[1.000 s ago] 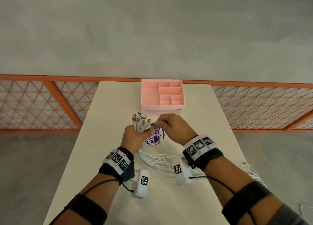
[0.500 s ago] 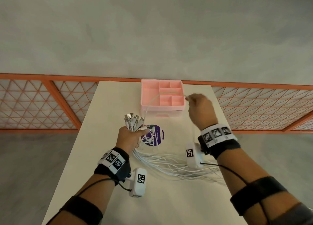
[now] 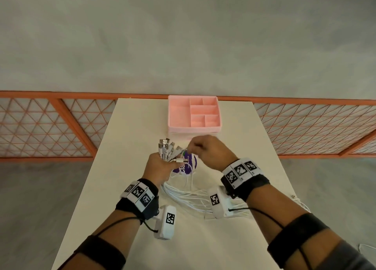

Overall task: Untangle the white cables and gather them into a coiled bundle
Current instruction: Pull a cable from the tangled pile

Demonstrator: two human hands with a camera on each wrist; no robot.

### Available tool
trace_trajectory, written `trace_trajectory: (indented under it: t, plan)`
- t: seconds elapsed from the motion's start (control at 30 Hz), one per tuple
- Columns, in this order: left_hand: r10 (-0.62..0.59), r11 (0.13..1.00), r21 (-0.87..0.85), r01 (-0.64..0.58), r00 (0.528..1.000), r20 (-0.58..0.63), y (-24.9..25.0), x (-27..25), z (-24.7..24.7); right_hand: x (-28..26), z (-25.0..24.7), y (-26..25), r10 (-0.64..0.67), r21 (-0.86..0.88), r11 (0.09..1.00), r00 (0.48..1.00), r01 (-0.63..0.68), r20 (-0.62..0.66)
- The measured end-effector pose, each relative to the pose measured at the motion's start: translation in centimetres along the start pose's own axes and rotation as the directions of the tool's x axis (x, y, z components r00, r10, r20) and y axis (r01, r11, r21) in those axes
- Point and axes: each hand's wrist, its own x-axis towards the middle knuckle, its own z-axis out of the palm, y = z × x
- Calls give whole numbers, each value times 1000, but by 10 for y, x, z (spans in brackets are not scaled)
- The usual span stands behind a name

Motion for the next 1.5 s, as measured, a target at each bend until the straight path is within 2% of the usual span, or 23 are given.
trace_trajectory:
  t: [0.07, 0.1, 0.17, 0.23, 0.27, 0.37, 0.47, 0.57, 0.73, 0.87, 0.97, 1.03, 1.07, 1.13, 1.17, 1.23, 1.27, 1.3, 1.33, 1.4, 1.43, 1.5]
  plan:
    - [-18, 1000, 13, 18, 1000, -9, -7, 3, -2, 3, -10, -11, 10, 173, 985, 990, 15, -139]
    - [-20, 999, 26, 20, 1000, -6, -10, 4, -3, 6, -15, -15, 33, 269, 962, 969, 35, -245]
    - [-32, 998, 53, 33, 999, -20, -15, 2, -5, 13, -30, -20, 170, 497, 862, 868, 98, -466]
    - [-71, 996, 53, 75, 995, -72, -23, 2, -10, 16, -52, -19, 316, 645, 746, 764, 166, -562]
    - [-100, 994, 40, 105, 990, -96, -27, 3, -12, 15, -62, -16, 350, 664, 726, 735, 179, -581]
    - [-162, 987, 4, 164, 980, -114, -33, 5, -17, 10, -82, -1, 394, 689, 696, 695, 202, -602]
    - [-169, 983, -98, 157, 977, -127, -26, 5, -18, 2, -87, 21, 476, 720, 661, 624, 212, -620]
    - [-168, 962, -237, 136, 978, -120, -16, 3, -20, -12, -89, 54, 541, 679, 730, 540, 79, -645]
    - [-184, 916, -378, 134, 978, -101, -10, 1, -23, -38, -94, 105, 586, 636, 770, 451, -52, -673]
    - [-159, 899, -423, 116, 985, -67, -4, -5, -21, -61, -92, 153, 681, 630, 729, 369, -268, -632]
    - [-148, 887, -449, 110, 988, -50, 3, -8, -18, -75, -87, 180, 759, 599, 650, 356, -467, -545]
    - [-138, 878, -466, 106, 990, -35, 10, -10, -14, -79, -79, 189, 804, 493, 580, 359, -649, -474]
    - [-131, 875, -474, 104, 991, -25, 13, -11, -12, -78, -73, 189, 802, 435, 574, 371, -694, -467]
    - [-117, 870, -483, 102, 993, -2, 21, -12, -8, -72, -56, 175, 759, 440, 644, 452, -626, -469]
    - [-106, 871, -481, 99, 994, 11, 25, -13, -5, -68, -48, 157, 703, 458, 711, 528, -534, -477]
    - [-79, 880, -466, 87, 996, 38, 34, -16, 3, -60, -30, 106, 515, 497, 816, 761, -294, -395]
    - [-63, 885, -458, 78, 997, 48, 39, -18, 9, -56, -22, 79, 401, 522, 829, 863, -200, -306]
    - [-46, 888, -455, 67, 997, 58, 44, -19, 14, -53, -13, 50, 276, 541, 830, 943, -135, -189]
    - [-28, 886, -460, 56, 997, 68, 49, -21, 18, -51, -1, 31, 161, 528, 843, 985, -106, -59]
    - [9, 872, -488, 43, 995, 103, 59, -24, 24, -46, 26, 6, 21, 386, 919, 985, -86, 169]
    - [24, 861, -506, 40, 992, 121, 65, -25, 25, -45, 38, 2, 3, 300, 951, 974, -72, 225]
    - [58, 841, -540, 27, 989, 140, 74, -28, 24, -42, 51, 1, 30, 252, 964, 975, -86, 219]
